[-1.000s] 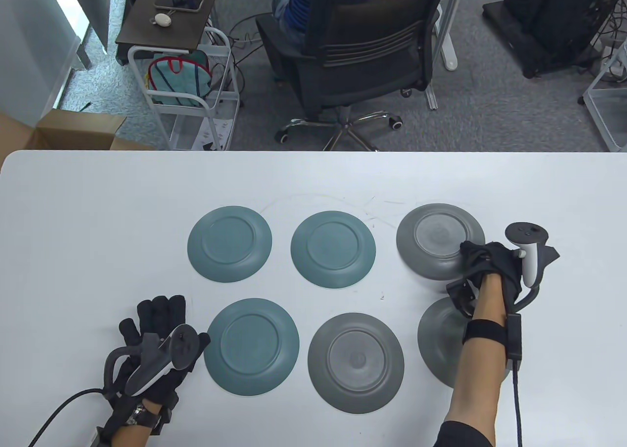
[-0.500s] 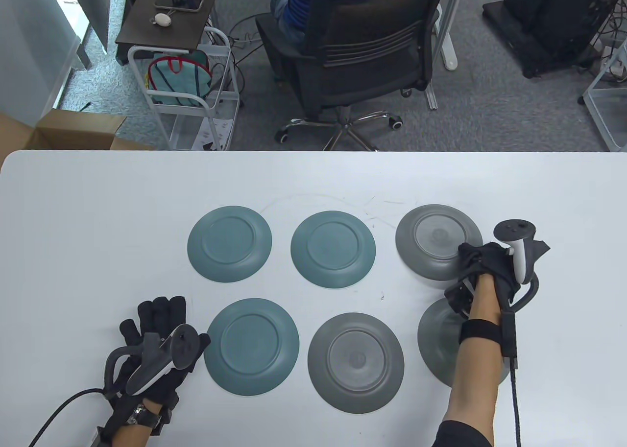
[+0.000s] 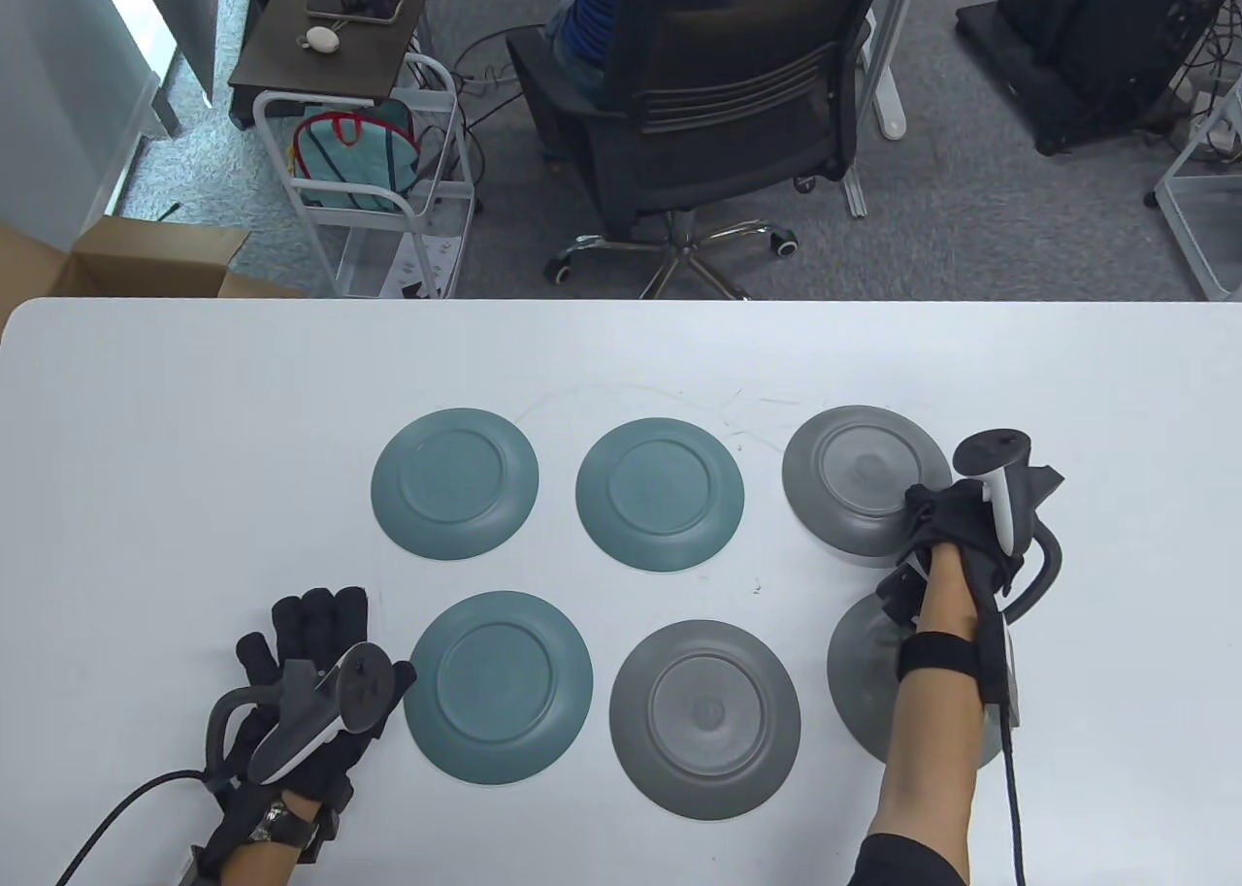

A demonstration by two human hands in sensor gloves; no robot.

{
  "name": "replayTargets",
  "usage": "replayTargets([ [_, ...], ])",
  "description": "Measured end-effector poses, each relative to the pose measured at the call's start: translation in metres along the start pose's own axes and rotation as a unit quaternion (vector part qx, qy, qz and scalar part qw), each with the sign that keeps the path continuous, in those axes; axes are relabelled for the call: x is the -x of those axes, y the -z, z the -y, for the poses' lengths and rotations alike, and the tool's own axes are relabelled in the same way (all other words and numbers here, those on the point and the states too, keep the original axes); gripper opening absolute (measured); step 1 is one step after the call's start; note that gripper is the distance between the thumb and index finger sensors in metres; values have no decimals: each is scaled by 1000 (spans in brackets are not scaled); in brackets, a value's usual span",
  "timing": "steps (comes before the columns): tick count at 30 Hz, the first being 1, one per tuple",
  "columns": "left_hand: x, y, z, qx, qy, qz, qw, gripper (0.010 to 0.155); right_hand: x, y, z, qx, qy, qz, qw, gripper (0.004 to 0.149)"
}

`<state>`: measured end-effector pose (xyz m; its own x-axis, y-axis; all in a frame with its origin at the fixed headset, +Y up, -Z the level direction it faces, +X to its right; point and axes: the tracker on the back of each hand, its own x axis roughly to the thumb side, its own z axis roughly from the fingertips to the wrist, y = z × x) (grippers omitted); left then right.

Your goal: Flip plate to back facing up

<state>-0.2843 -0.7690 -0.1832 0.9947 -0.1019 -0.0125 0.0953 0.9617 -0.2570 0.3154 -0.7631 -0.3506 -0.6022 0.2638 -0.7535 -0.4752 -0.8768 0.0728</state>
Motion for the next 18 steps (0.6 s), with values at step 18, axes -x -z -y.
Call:
replayTargets([
  [18,-1,-2,0,-5,-4,7,1000,89,-10,-37,28,64,-47,87,993,77],
])
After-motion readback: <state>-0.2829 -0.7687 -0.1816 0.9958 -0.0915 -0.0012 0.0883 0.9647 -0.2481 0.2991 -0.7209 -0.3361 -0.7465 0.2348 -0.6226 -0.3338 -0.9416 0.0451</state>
